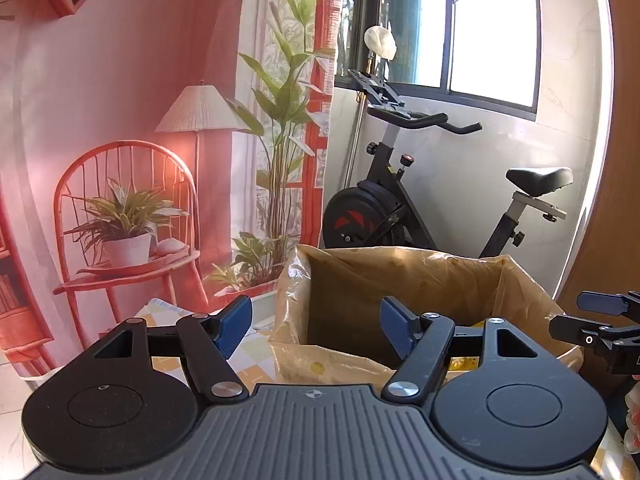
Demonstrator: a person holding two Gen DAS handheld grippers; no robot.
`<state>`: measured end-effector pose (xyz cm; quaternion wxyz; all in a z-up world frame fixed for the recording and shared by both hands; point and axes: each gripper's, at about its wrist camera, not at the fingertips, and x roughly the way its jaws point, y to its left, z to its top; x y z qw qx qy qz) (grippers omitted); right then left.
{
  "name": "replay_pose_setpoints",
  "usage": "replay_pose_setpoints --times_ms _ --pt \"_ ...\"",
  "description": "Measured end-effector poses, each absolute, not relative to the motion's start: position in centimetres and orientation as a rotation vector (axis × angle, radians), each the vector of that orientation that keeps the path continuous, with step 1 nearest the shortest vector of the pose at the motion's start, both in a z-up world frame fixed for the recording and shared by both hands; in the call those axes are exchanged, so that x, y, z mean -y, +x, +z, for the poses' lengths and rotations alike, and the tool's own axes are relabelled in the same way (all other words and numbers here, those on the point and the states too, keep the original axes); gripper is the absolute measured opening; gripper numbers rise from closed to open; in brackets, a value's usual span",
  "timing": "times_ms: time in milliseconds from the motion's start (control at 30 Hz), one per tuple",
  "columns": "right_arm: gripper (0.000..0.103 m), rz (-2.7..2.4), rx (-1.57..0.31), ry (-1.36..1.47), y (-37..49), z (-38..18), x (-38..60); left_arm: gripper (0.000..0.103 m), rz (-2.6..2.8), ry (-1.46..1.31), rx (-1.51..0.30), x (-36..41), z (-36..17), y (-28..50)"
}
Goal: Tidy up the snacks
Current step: 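Carry both packets over the cardboard box and open both tools to release them, then grasp a small red-brown packet with the right tool while the left tool reaches the green chip bag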
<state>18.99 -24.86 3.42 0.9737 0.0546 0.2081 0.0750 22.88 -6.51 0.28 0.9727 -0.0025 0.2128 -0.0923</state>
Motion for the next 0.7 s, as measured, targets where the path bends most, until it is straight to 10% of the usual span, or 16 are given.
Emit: replay_pose_setpoints --times_ms 700 --pt "0.094 0.175 -0.508 0.118 11.0 -4.6 24.2 0.073 0.041 -0.161 -0.554 0.0 -7.5 14.2"
